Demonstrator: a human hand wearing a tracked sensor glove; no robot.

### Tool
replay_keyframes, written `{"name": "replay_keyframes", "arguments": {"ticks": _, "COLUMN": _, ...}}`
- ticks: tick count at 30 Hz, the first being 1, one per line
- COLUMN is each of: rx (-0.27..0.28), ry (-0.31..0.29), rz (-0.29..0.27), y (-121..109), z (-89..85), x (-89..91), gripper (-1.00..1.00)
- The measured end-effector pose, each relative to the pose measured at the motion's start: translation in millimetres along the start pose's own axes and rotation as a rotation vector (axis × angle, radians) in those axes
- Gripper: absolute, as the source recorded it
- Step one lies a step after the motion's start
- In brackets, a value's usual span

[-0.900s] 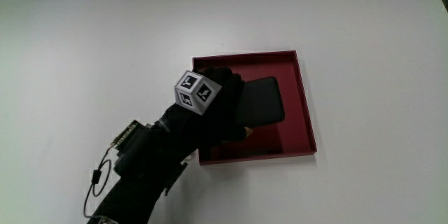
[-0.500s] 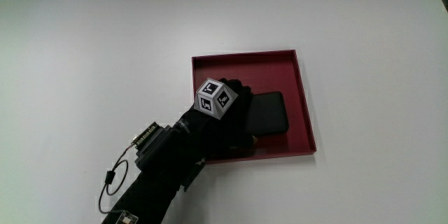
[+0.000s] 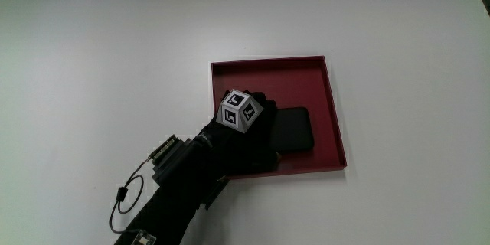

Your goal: Place battery into plate

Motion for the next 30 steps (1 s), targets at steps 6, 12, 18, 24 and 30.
{"name": "replay_keyframes", "arguments": {"ticks": 6, "rx": -0.047, "ry": 0.005, "rz": 0.027, "y": 2, "z": -4.9, "x": -1.4, "gripper": 0.00}}
{"name": "replay_keyframes", "arguments": {"ticks": 12, "rx": -0.095, "ry": 0.022, "rz": 0.055, "y": 3, "z": -3.1, "x": 0.5, "gripper": -0.33}}
{"name": "replay_keyframes", "arguments": {"ticks": 18, "rx": -0.044, "ry": -0.039, "rz": 0.017, "y": -8, "z": 8.1, "x": -4.6, "gripper": -0.67}}
{"name": "replay_keyframes", "arguments": {"ticks": 24, "rx": 0.063, "ry": -0.085, "rz": -0.086, "y": -45, "z": 48.9, "x": -9.5, "gripper": -1.00}}
{"name": "replay_keyframes", "arguments": {"ticks": 30, "rx": 0.086, "ry": -0.093, "rz": -0.152, "y": -93, "z": 88.9, "x": -8.7, "gripper": -1.00}}
